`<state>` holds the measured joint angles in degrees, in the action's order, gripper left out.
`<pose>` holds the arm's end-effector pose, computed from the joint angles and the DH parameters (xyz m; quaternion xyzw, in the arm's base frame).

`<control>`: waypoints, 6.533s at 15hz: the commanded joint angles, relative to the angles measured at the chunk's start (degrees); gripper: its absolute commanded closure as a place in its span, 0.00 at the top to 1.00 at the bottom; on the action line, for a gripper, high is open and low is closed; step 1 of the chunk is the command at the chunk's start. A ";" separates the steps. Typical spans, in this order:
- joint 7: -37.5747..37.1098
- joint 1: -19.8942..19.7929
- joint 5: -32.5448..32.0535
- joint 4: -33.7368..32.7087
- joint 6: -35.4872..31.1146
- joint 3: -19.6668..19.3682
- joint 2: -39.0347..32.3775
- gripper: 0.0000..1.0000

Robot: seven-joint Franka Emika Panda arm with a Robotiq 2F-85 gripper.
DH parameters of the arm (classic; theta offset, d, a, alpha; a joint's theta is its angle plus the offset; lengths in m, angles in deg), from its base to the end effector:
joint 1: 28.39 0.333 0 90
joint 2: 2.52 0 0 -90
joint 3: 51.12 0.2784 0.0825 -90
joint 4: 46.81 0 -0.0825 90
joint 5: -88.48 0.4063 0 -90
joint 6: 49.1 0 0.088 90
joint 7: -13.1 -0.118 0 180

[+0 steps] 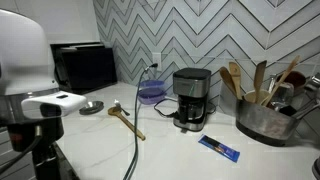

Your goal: Move the top bowl to the right side of the counter

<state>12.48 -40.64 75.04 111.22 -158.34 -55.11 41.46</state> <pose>0.3318 -0.1117 0.3761 0.9913 -0.0924 -0.0516 0.0788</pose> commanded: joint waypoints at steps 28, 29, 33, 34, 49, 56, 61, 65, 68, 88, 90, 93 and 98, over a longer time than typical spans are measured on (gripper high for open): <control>-11.59 4.43 48.89 -53.97 0.70 -3.74 -47.39 1.00; -12.09 4.22 52.19 -56.63 -0.11 -3.49 -49.80 1.00; -12.19 3.98 56.42 -57.97 -2.83 -2.74 -51.12 1.00; -12.58 3.96 58.31 -59.74 -4.09 -2.55 -52.98 1.00; -16.57 6.77 61.21 -64.73 -19.39 -0.10 -63.26 1.00; -14.59 7.79 66.15 -70.83 -28.81 4.47 -71.48 1.00; -15.00 8.03 66.11 -74.84 -31.97 5.66 -75.28 0.90; -14.74 7.50 66.02 -76.64 -32.70 5.92 -76.73 0.54; -13.94 6.95 66.26 -77.56 -32.66 6.20 -77.46 0.33; -10.41 5.16 69.69 -80.30 -31.61 7.24 -79.25 0.04; -10.70 5.13 69.57 -79.87 -31.37 7.05 -78.68 0.04; -11.65 5.33 68.17 -78.62 -31.08 6.09 -77.34 0.04; -15.90 6.12 62.39 -75.00 -27.31 2.88 -73.92 0.04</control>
<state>-0.24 -34.75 141.44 31.83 -189.35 -50.14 -36.10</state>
